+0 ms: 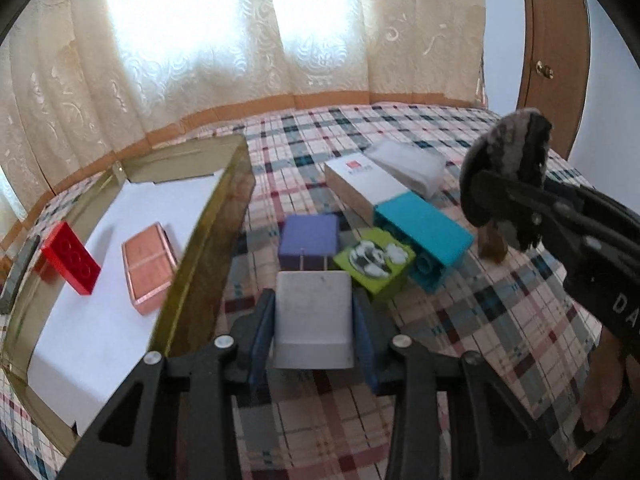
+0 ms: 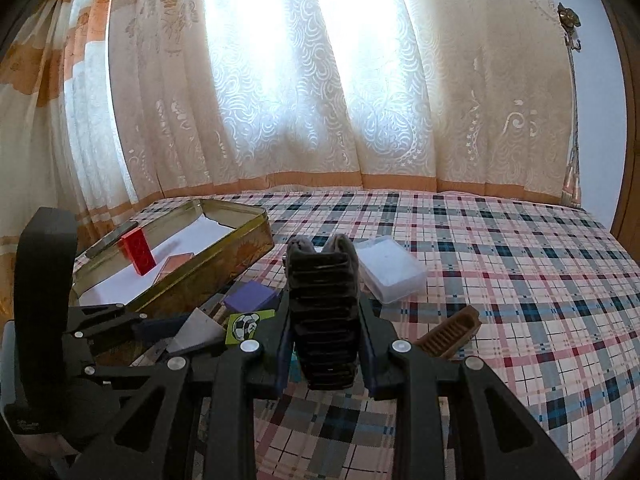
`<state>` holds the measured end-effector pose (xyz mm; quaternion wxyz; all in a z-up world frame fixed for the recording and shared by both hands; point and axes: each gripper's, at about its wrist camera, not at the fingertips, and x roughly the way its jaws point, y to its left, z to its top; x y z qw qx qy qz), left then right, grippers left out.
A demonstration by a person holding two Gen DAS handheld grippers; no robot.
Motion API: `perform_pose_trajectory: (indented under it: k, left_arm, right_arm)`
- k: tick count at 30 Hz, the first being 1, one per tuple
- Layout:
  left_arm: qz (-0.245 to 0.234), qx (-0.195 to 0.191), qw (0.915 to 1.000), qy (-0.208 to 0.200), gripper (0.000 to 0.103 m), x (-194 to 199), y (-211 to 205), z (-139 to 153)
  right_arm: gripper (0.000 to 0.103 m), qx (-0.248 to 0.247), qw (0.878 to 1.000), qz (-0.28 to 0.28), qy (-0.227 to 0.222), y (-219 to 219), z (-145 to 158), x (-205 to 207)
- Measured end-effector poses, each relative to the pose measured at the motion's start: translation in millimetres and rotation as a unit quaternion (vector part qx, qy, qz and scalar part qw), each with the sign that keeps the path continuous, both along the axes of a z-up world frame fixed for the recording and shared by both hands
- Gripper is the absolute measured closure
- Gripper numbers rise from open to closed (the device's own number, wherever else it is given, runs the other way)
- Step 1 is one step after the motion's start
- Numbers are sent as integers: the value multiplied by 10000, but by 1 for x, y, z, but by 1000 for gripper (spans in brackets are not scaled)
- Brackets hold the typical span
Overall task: Organize rigid objects
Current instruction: 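Lift the black object with the right tool while the left tool lifts the white cube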
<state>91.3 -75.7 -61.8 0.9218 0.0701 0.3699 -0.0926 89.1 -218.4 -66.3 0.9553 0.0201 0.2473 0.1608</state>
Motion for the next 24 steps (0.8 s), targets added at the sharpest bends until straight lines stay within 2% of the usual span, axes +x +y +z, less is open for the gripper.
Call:
perform_pose_trajectory:
  k: [8, 15, 24]
  left_arm:
    - [92, -56, 9983, -568, 66, -3, 4, 13]
    - [343, -114, 9910, -1286, 66, -17, 11, 27]
    - [607, -299, 9821, -1756, 66, -31, 24, 35]
  right_arm:
    - [73, 145, 9998, -95, -114, 0, 2, 9]
    - [73, 277, 9986, -156, -429, 4, 7, 2]
    - [73, 215, 9962, -359, -760, 4, 12, -9]
